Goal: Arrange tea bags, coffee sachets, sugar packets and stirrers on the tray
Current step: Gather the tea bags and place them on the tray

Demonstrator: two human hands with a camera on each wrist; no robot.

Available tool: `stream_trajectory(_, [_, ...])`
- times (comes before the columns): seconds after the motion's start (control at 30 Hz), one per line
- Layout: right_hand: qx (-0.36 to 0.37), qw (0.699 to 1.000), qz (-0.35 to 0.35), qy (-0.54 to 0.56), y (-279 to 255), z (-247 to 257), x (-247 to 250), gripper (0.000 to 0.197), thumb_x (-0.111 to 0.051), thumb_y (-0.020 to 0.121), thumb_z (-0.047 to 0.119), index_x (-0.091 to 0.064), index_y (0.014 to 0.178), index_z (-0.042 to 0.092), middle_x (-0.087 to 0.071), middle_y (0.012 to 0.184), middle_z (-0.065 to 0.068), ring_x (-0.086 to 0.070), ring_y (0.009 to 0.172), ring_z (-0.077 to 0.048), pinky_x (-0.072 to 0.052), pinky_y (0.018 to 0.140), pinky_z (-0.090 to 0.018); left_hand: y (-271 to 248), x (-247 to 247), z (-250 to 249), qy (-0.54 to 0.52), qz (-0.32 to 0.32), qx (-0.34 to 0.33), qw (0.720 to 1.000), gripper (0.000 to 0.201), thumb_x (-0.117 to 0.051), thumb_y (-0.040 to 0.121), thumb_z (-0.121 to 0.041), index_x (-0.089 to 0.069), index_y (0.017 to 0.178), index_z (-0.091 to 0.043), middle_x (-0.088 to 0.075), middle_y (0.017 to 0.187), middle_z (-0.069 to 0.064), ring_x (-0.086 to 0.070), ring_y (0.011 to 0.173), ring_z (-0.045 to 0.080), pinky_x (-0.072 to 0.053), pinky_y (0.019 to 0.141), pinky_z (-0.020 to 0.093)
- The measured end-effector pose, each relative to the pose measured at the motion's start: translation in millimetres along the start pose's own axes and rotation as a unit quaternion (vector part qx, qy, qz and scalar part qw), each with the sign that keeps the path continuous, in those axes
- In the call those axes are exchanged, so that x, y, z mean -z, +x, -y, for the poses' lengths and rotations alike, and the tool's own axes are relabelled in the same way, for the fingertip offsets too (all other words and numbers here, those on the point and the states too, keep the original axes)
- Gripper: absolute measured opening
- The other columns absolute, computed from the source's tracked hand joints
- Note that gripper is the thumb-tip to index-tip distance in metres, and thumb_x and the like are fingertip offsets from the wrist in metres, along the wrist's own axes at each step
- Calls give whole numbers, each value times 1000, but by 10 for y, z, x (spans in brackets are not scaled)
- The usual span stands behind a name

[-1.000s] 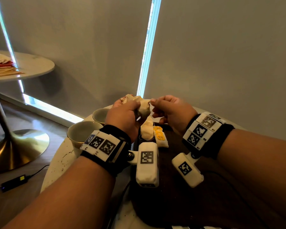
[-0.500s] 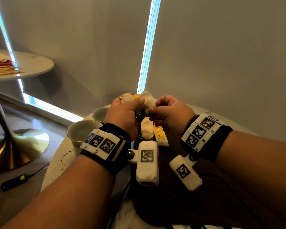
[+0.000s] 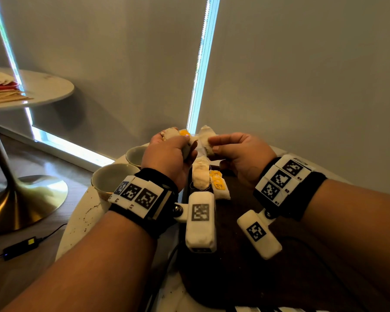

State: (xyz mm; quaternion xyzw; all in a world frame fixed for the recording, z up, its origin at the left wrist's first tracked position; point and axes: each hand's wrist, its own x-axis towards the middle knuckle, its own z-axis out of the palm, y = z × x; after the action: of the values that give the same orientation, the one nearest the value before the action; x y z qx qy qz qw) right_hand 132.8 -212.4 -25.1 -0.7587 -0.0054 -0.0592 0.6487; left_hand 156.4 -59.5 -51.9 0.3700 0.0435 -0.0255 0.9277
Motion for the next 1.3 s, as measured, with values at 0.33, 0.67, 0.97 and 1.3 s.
stream_trajectory(0.33, [-63,995,-56,-44,7,-24,34,21,-59,94,-4,-69,107,8,-74,98,-12,-71,72,-15,-57,57,-24,10,-13,-63,-53,-2,-22,998,28,-54,98,-2,-58,120,-19,-66,115,17,-72,79,21,-57,61,27])
stream_trajectory(0.67, [-168,976,31,-138,-52,-84,-136,25,-58,93,1,-67,115,5,-70,107,-17,-73,92,-28,-58,87,-42,-21,-31,-60,-47,1,-29,998,26,-52,99,-2,-57,118,-19,-68,107,16,-72,79,20,-58,63,28])
stream_trajectory(0.97, [-209,961,45,-174,-55,-136,-236,29,-59,93,8,-63,122,8,-70,105,-12,-71,73,-17,-60,75,-37,-36,-22,-62,-45,2,-17,999,23,-53,100,-4,-58,117,-18,-68,108,16,-72,81,21,-58,63,27])
stream_trajectory(1.3, [-201,963,23,-179,-64,-108,-182,32,-59,92,6,-63,123,11,-67,105,-14,-75,77,-21,-63,71,-37,-35,-27,-60,-44,-4,-13,999,22,-55,98,-3,-59,112,-20,-68,108,16,-73,84,22,-58,64,28])
